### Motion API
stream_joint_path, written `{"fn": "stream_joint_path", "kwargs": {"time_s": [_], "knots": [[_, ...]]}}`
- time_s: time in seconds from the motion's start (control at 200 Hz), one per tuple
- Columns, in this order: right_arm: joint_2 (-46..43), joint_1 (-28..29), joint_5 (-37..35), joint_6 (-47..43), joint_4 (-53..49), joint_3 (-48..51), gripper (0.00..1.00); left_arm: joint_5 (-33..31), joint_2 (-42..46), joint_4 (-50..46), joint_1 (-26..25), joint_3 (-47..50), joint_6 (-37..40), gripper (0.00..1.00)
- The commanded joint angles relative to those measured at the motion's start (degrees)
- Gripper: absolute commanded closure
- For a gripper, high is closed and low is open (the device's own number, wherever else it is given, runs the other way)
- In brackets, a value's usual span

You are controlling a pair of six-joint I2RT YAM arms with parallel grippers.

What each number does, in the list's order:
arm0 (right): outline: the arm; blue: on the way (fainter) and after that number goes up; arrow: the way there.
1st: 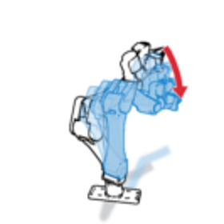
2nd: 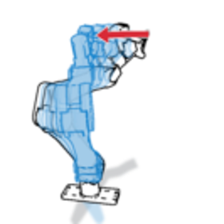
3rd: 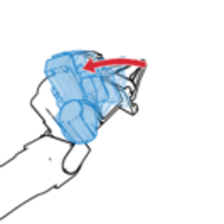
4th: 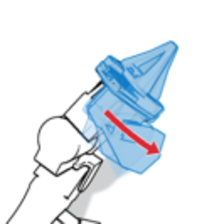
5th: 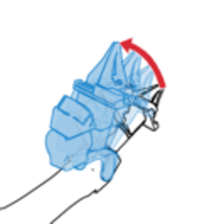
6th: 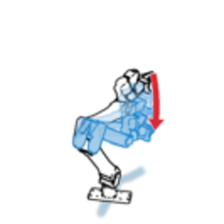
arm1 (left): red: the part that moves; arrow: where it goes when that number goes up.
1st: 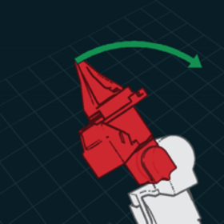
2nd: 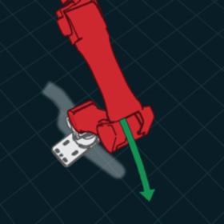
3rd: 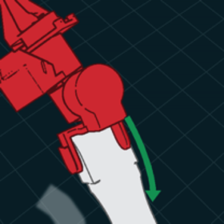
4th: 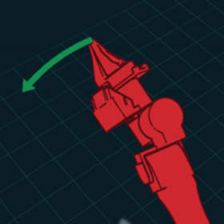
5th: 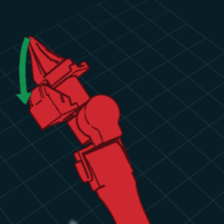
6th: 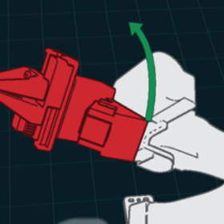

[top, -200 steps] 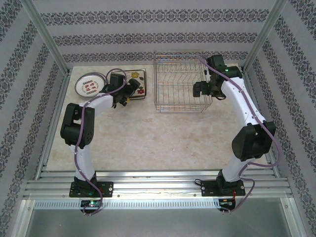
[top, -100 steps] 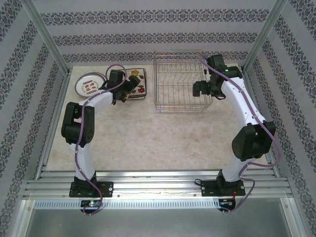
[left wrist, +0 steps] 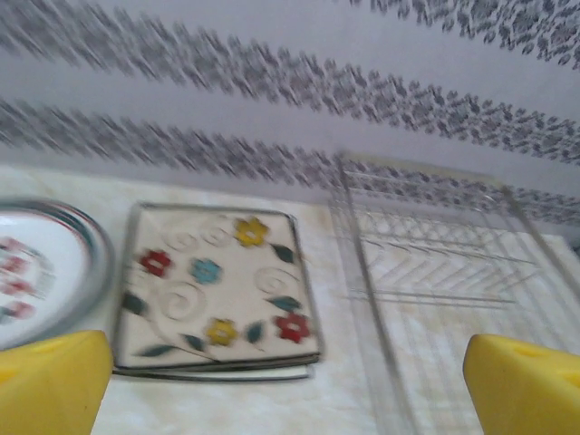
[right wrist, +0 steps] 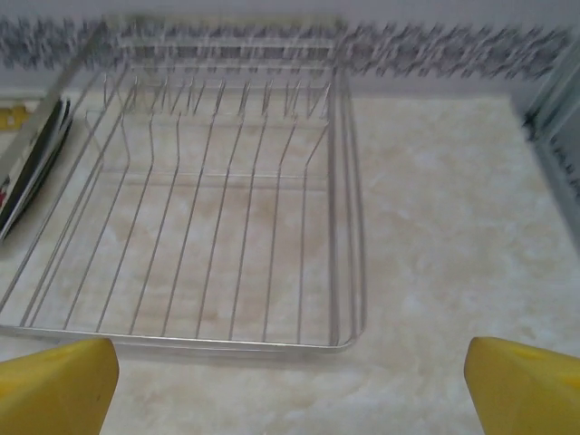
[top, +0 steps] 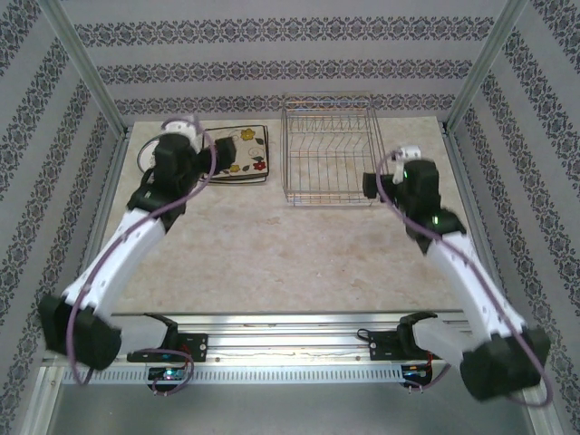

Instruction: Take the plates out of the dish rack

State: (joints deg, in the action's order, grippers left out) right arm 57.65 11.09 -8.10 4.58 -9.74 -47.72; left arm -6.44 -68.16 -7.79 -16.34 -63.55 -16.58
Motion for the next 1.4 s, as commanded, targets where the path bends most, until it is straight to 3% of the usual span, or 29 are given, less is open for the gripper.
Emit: {"fn": "stream_joint_path", "kwargs": {"time_s": [0.0, 0.075, 0.185, 0.305, 0.405, 0.625, 0.68, 0.774, 0.869, 0.929, 0.979, 1.109, 1.184, 1.244, 1.314, 1.399], "knots": [[-4.04, -0.20, -4.67, -6.91, 27.19, 11.95, 0.02, -9.88, 4.97, 4.62, 0.58, 10.64, 16.46, 0.00], [-4.15, -0.28, -8.28, -6.94, 23.07, 13.89, 0.02, -11.88, 8.89, 10.26, 0.55, 19.62, 21.37, 0.00], [-3.98, -0.36, -9.97, -6.84, 26.57, 19.60, 0.02, -14.60, 11.99, 14.72, 1.94, 29.22, 19.40, 0.00], [-1.79, -1.63, -8.99, -5.96, 37.29, 26.04, 0.02, -12.13, 11.57, 22.74, 4.07, 37.18, 19.51, 0.01], [2.87, -4.15, -6.40, -3.86, 41.87, 27.68, 0.02, -8.65, 9.06, 28.57, 9.03, 41.49, 17.28, 0.01], [17.08, -7.03, -3.97, -2.69, 54.22, 28.93, 0.02, 1.70, -2.22, 43.95, 19.89, 45.89, 13.19, 0.01], [20.00, -7.75, -2.72, -3.06, 55.55, 27.02, 0.02, 3.53, -4.28, 41.23, 20.74, 43.44, 12.41, 0.01], [27.48, -8.67, 1.56, -3.43, 60.10, 25.62, 0.02, 5.47, -10.03, 49.24, 21.39, 42.55, 10.26, 0.01], [28.41, -9.99, 4.25, -2.59, 59.03, 24.94, 0.02, 7.09, -17.25, 56.15, 21.74, 40.83, 10.10, 0.00], [28.96, -10.44, 5.90, -2.67, 60.48, 25.58, 0.02, 6.57, -16.52, 48.18, 20.66, 37.97, 11.05, 0.00], [28.78, -10.22, 5.38, -2.79, 59.96, 25.34, 0.02, 6.28, -18.26, 51.78, 20.22, 38.16, 11.78, 0.00], [28.84, -10.10, 5.19, -2.87, 60.35, 25.50, 0.02, 6.64, -19.85, 49.35, 18.19, 36.37, 14.47, 0.00], [28.82, -10.08, 5.12, -2.99, 60.25, 25.49, 0.02, 4.42, -21.04, 57.29, 16.61, 40.68, 15.18, 0.00], [28.84, -10.10, 5.28, -2.88, 60.19, 25.49, 0.02, -0.12, -24.20, 72.85, 16.60, 45.85, 14.15, 0.00], [28.79, -10.13, 5.21, -2.84, 60.23, 25.49, 0.02, -1.15, -21.41, 65.48, 16.60, 44.81, 12.80, 0.00], [28.81, -10.12, 5.23, -2.84, 60.25, 25.51, 0.02, -0.42, -23.29, 66.71, 16.39, 43.51, 14.37, 0.00]]}}
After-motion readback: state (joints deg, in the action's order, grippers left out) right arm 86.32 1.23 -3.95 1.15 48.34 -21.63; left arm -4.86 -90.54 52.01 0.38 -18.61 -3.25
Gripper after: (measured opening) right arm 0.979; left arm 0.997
